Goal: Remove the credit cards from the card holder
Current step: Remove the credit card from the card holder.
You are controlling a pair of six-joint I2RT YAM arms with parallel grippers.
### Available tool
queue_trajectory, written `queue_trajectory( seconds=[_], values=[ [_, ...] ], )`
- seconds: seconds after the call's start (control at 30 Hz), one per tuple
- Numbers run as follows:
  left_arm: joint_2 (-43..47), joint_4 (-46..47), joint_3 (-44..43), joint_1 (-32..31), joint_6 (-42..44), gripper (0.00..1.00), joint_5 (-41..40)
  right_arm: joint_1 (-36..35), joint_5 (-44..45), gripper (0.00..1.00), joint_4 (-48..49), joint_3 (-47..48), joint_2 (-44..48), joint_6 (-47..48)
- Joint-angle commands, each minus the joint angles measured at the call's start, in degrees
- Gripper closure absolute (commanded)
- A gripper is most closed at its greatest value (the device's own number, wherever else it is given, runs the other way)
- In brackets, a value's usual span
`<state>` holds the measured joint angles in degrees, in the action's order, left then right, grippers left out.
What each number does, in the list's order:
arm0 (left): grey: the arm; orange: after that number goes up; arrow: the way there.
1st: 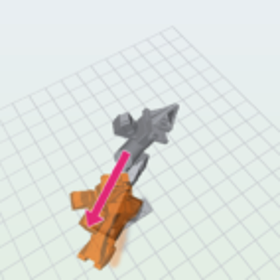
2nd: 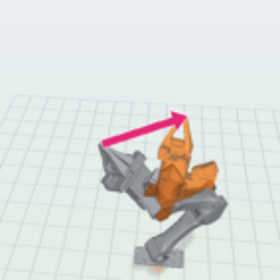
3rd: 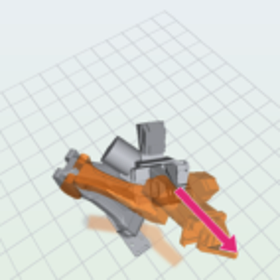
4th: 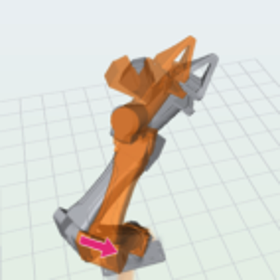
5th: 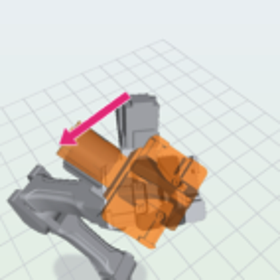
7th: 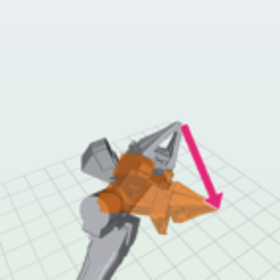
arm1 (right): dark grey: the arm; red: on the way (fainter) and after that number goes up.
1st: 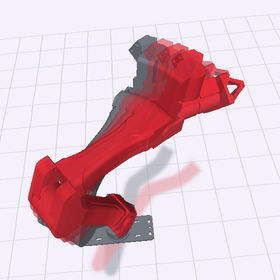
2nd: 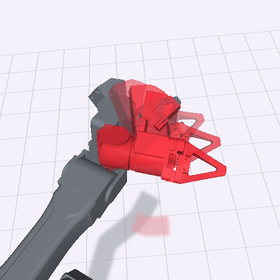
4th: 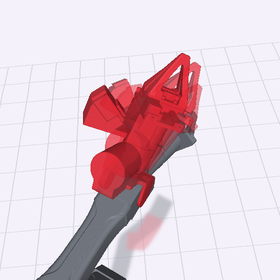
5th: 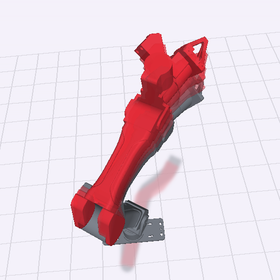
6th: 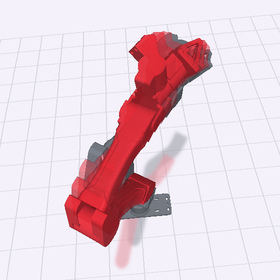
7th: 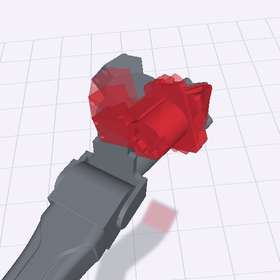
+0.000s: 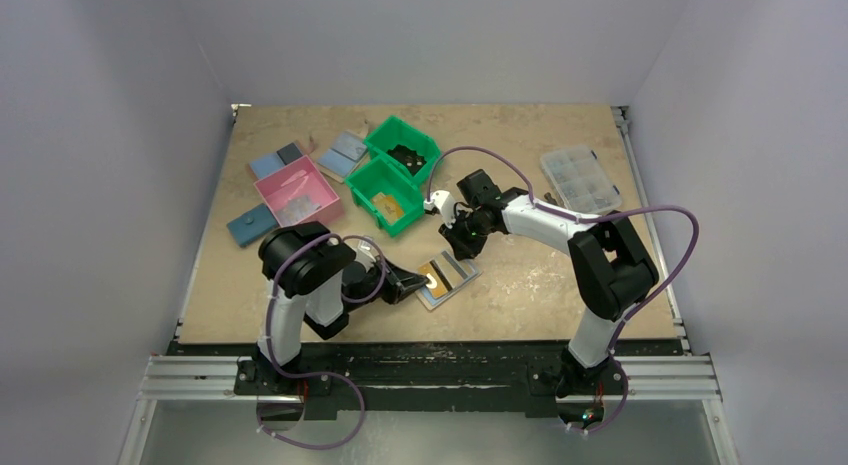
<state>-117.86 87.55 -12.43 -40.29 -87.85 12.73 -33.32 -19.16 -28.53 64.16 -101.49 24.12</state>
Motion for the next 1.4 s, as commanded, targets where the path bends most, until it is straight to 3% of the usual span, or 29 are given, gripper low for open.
queue_trajectory(
  seconds=[0.0,0.33,0.5,0.73,0.93,1.03,1.2,1.37],
  values=[
    [-0.81,12.24,3.97,-0.06,1.14,1.00,-0.07,-0.36,3.41,0.82,-4.42,-3.52,-5.12,0.84],
    [3.30,13.91,7.78,-0.06,3.53,1.00,1.55,0.16,1.65,0.80,-5.19,-3.26,-2.96,1.92],
    [9.11,7.63,8.22,-0.06,6.14,1.00,2.34,2.35,-1.50,0.79,-5.85,-3.50,0.53,3.39],
    [26.27,-12.94,8.01,-0.25,12.42,1.00,1.99,4.80,-7.92,0.77,-8.62,-3.94,5.98,7.52],
    [46.44,-44.83,2.60,-0.53,22.27,1.00,-0.81,6.25,-12.29,0.74,-12.15,-4.45,11.34,12.31],
    [53.86,-55.96,-0.12,-0.41,26.27,1.00,-2.30,7.46,-14.39,0.73,-12.88,-4.56,13.77,13.39],
    [59.49,-64.32,-3.74,-0.40,31.29,1.00,-2.22,9.86,-18.12,0.72,-14.01,-4.96,18.06,15.40],
    [58.45,-67.37,-9.06,-0.41,36.21,1.00,-0.34,12.12,-22.18,0.70,-14.92,-5.35,22.79,17.19]
  ],
)
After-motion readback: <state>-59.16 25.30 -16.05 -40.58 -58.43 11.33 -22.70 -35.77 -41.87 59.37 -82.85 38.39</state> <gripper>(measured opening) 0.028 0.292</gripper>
